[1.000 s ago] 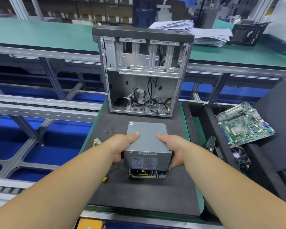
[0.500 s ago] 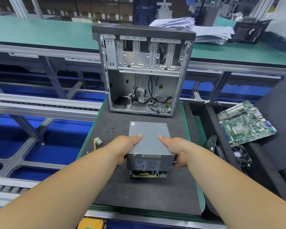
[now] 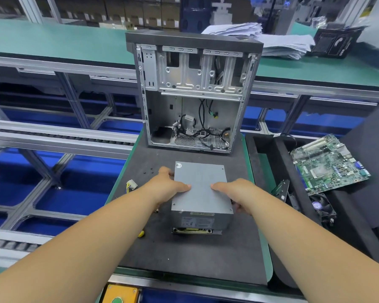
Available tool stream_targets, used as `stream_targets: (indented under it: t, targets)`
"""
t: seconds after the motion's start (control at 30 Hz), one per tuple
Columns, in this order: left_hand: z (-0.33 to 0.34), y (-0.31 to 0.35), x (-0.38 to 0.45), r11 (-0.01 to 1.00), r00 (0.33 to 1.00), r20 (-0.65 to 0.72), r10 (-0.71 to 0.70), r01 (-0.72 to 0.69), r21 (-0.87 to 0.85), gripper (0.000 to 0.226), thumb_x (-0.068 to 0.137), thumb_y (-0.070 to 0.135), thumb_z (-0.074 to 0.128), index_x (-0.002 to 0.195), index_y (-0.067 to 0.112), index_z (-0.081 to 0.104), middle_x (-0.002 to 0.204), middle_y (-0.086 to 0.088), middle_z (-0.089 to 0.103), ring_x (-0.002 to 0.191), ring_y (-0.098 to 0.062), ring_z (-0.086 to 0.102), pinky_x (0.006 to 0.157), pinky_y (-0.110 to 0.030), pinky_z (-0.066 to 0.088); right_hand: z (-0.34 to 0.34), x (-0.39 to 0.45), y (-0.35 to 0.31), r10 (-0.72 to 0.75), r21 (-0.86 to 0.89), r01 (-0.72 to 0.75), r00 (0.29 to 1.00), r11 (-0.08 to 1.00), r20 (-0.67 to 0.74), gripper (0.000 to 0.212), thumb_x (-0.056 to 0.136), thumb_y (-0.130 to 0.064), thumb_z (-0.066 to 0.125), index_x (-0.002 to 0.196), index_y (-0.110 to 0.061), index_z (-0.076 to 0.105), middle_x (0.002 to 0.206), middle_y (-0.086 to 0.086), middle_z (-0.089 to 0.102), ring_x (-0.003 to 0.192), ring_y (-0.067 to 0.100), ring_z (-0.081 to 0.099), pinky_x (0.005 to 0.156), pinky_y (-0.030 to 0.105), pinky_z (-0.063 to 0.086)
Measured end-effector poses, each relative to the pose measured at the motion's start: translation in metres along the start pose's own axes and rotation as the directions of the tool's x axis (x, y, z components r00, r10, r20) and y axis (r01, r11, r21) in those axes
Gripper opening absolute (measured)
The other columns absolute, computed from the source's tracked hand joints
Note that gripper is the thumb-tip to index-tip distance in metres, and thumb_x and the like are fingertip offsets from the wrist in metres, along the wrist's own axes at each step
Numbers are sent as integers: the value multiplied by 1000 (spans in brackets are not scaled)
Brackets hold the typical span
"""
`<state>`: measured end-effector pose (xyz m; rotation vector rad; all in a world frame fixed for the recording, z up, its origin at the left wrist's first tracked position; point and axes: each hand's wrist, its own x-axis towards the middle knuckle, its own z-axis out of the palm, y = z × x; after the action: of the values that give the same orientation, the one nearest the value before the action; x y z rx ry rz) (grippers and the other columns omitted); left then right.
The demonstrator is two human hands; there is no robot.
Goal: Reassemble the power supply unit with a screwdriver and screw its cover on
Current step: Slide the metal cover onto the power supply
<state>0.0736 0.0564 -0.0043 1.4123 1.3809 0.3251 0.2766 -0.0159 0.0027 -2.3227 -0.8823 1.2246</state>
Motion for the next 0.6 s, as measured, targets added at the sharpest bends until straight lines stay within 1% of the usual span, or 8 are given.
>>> stream_targets:
  t: [0.07,0.13,0.23,0.27,0.33,0.4,0.47,0.6]
  targets:
    - [2,5,6,993,997,-56,57,-51,106,77,82,37,71,142,23,25,121,-3,54,104,-19,59,80,-33,50,-7,4,-6,-80,-213,51,989,976,-128,66,80,-63,59,125,-14,55,105,4,62,86,26,61,68,29,44]
    - [8,9,13,969,988,-105,116,-89,232,82,89,45,60,152,22,13,149,-9,33,135,-30,38,106,-43,38,-4,12,-10,-134,-222,96,977,970,-164,78,87,-64,51,142,-12,35,137,9,49,109,31,57,75,32,41]
    - [20,13,22,949,983,-119,142,-101,298,81,97,50,44,156,16,0,161,-10,12,148,-30,11,117,-43,17,7,19,-19,-232,-199,188,946,962,-228,76,94,-62,41,150,-15,20,153,10,27,131,35,41,94,42,41]
    - [21,13,24,943,975,-141,172,-122,308,81,98,49,42,156,15,-3,162,-10,8,150,-28,5,118,-41,12,10,18,-23,-317,-251,254,913,934,-257,75,96,-60,38,153,-18,15,157,8,21,139,33,31,103,45,35]
    - [22,10,28,909,938,-190,290,-208,362,79,100,46,41,156,15,-6,164,-6,-3,150,-23,-7,120,-37,3,15,14,-32,-553,-409,420,781,810,-292,72,99,-55,33,156,-20,8,163,1,10,148,24,7,117,41,18]
    - [22,4,32,850,918,-125,376,-288,440,77,101,41,40,155,16,-8,164,-4,-8,150,-21,-11,120,-35,-3,27,12,-34,-715,-592,509,677,625,-174,68,102,-51,27,158,-20,2,165,-4,1,150,19,-8,120,37,1]
    - [26,-2,32,843,929,-23,369,-324,430,75,101,33,40,156,18,-9,164,-6,-3,151,-22,-6,123,-40,0,46,13,-26,-684,-678,496,729,543,-16,63,104,-48,18,158,-22,-3,165,-5,-5,150,18,-13,122,39,-7]
    - [32,-8,35,834,918,0,397,-360,418,75,101,26,40,155,22,-13,164,-7,0,151,-18,-6,122,-36,-3,55,18,-16,-617,-657,472,787,587,14,60,104,-48,11,157,-27,-7,165,-7,-7,150,17,-14,121,40,-10]
